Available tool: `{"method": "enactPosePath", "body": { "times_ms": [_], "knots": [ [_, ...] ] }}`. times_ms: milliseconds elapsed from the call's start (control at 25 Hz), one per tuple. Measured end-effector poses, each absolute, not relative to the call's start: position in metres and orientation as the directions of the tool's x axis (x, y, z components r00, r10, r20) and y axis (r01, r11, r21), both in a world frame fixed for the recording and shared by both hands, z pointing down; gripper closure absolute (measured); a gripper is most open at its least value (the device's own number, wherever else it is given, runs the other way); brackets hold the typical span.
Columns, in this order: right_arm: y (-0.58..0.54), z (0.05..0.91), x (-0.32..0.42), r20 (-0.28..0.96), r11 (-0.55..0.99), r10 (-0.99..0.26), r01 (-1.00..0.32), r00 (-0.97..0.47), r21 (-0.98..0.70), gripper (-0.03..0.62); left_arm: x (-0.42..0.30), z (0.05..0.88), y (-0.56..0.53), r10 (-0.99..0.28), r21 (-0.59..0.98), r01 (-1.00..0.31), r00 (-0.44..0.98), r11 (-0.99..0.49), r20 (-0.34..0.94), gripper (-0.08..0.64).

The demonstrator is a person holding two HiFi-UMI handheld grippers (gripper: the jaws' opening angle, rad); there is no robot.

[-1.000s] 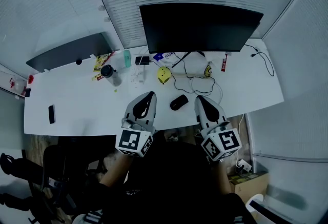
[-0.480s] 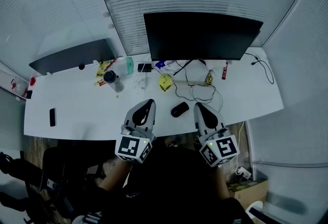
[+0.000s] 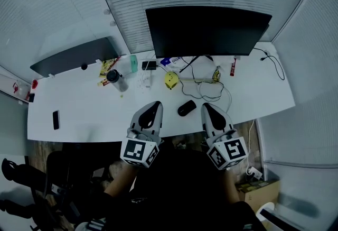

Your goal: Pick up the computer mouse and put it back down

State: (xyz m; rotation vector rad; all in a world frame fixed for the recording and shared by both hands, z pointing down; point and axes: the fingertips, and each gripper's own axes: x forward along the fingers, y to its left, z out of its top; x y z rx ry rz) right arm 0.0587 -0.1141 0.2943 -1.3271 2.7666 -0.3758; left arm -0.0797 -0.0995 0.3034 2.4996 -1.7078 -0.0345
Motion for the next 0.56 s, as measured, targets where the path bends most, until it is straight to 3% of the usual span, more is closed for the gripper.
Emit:
{"method": "enactPosePath", "body": {
  "times_ms": [560],
  "knots": [
    [-0.11, 0.305, 0.063, 0.088, 0.617, -0.757, -0.753, -0.647, -0.229, 0.594, -0.067, 0.309, -0.099, -0.924, 0.094, -0.925, 0.376, -0.369, 0.07, 0.552]
  ]
}}
